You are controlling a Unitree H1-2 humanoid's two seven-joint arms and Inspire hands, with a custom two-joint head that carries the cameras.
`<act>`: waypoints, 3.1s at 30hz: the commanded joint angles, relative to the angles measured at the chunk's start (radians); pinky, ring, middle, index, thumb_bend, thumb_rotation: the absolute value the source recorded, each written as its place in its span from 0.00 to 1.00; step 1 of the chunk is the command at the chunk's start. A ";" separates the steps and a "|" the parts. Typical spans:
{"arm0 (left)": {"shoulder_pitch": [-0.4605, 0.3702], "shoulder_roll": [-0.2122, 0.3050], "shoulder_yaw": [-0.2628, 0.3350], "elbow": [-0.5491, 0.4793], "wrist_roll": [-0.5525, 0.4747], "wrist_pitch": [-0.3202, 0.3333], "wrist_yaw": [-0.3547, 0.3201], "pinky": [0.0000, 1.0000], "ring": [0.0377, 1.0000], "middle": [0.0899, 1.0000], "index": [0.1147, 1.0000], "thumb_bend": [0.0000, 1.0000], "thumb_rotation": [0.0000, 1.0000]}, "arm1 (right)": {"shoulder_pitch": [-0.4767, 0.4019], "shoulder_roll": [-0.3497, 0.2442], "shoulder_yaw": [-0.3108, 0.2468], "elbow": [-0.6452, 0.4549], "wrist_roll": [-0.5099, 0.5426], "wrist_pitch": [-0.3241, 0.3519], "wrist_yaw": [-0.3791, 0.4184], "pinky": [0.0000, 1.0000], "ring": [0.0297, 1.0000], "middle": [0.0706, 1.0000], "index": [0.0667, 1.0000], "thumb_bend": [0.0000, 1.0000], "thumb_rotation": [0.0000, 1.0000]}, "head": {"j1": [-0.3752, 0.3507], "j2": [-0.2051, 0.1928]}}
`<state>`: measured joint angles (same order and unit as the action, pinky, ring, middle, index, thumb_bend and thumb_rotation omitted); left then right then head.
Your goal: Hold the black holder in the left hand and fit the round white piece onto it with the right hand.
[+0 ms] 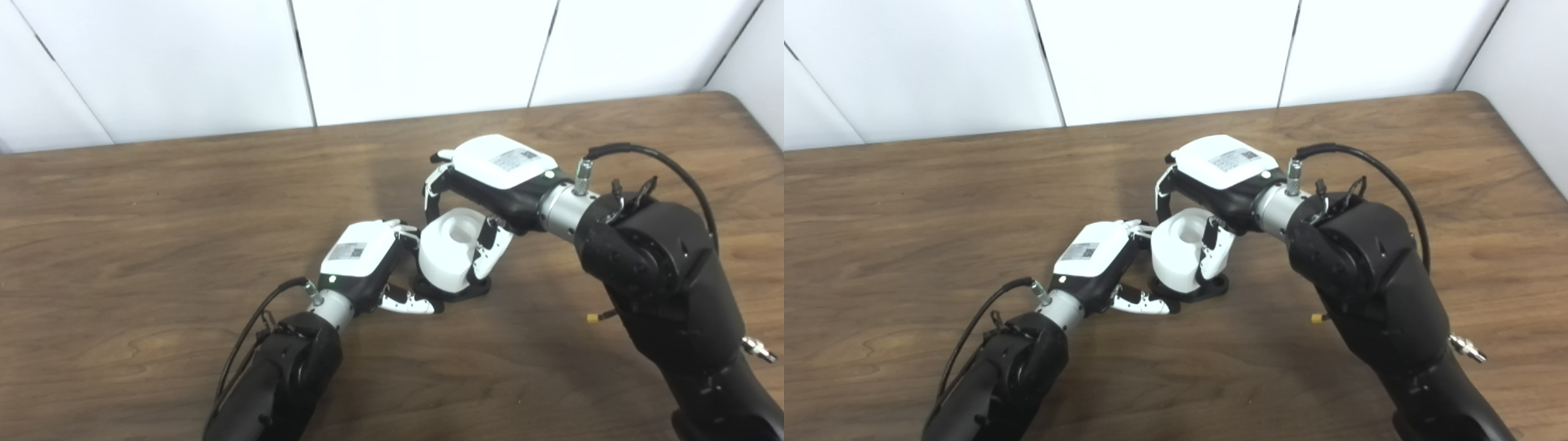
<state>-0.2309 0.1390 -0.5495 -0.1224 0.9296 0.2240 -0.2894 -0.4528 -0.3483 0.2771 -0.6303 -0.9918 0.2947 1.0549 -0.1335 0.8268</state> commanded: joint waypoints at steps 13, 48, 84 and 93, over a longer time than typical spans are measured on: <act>0.007 0.016 -0.004 -0.006 0.020 0.015 -0.039 0.92 0.90 0.79 0.42 0.52 0.06 | -0.005 0.002 -0.008 -0.005 0.005 -0.026 -0.037 0.78 0.95 0.77 0.45 0.52 0.13 | -0.001 0.004; 0.009 0.011 -0.002 -0.021 0.028 0.025 -0.052 0.92 0.89 0.79 0.42 0.52 0.06 | 0.065 0.019 0.028 -0.010 -0.050 -0.088 -0.094 0.78 0.94 0.78 0.45 0.52 0.13 | 0.004 0.011; 0.013 0.012 0.003 -0.024 0.024 0.022 -0.055 0.92 0.90 0.79 0.42 0.52 0.06 | -0.007 -0.025 0.009 -0.016 -0.035 -0.077 0.005 0.73 0.92 0.75 0.44 0.52 0.13 | -0.009 0.022; 0.012 0.016 0.003 -0.025 0.028 0.020 -0.057 0.92 0.89 0.79 0.42 0.52 0.06 | -0.004 -0.017 0.011 -0.009 -0.040 -0.076 0.002 0.73 0.92 0.75 0.45 0.52 0.13 | -0.006 0.024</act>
<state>-0.2262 0.1372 -0.5454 -0.1430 0.9410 0.2336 -0.3181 -0.4392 -0.3586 0.2939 -0.6377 -1.0172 0.2272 1.0480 -0.1381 0.8498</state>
